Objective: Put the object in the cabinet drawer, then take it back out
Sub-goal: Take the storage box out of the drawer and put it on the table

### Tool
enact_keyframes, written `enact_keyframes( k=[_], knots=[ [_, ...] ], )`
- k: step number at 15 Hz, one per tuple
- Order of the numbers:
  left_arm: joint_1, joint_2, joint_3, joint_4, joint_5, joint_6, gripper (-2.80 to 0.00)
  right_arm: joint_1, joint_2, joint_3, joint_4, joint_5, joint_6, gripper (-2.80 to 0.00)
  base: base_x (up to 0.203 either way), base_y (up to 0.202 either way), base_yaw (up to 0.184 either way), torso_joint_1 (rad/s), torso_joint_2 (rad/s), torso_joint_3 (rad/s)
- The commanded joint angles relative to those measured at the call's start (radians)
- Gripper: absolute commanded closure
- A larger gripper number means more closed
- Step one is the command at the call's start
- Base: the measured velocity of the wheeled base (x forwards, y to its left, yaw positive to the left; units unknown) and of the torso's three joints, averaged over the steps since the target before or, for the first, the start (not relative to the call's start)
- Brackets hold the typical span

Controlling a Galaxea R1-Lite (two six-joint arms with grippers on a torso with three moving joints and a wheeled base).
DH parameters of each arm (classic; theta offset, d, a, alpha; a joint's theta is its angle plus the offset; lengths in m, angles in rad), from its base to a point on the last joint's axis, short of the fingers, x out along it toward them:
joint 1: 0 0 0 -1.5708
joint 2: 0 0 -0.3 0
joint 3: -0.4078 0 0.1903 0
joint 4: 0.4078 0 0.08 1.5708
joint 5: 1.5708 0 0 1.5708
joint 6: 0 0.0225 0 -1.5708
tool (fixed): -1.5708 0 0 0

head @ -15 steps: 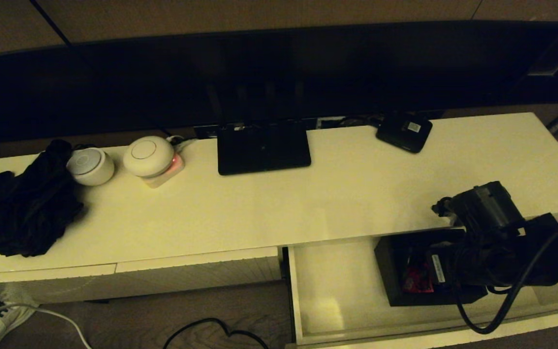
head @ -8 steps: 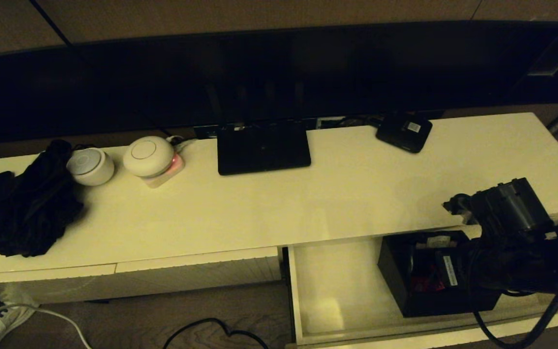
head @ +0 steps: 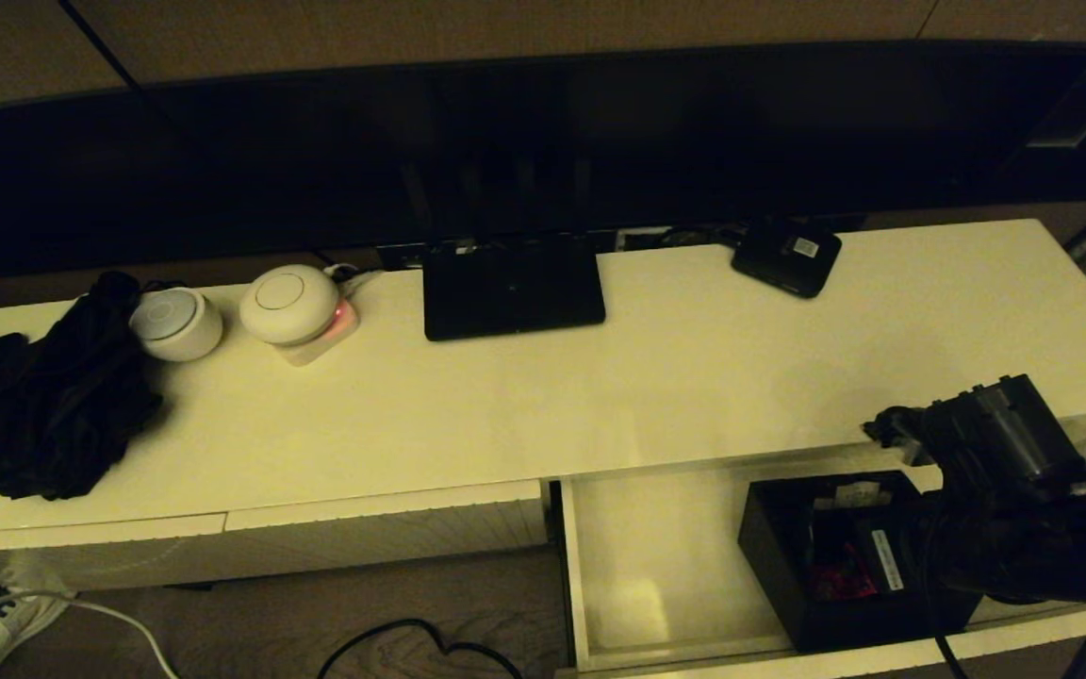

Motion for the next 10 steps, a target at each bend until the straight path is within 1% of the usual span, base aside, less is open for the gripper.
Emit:
enact_keyframes(
  k=[1, 10],
  knots=[
    [0.0, 0.0, 0.003, 0.0, 0.001, 0.0, 0.0, 0.011, -0.005, 0.013, 0.006, -0.002, 0.001, 0.0, 0.0, 0.0, 0.0, 0.0, 0.0, 0.0],
    [0.0, 0.0, 0.003, 0.0, 0.001, 0.0, 0.0, 0.015, -0.073, 0.047, 0.008, -0.007, 0.005, 0.0, 0.0, 0.0, 0.0, 0.0, 0.0, 0.0]
  ],
)
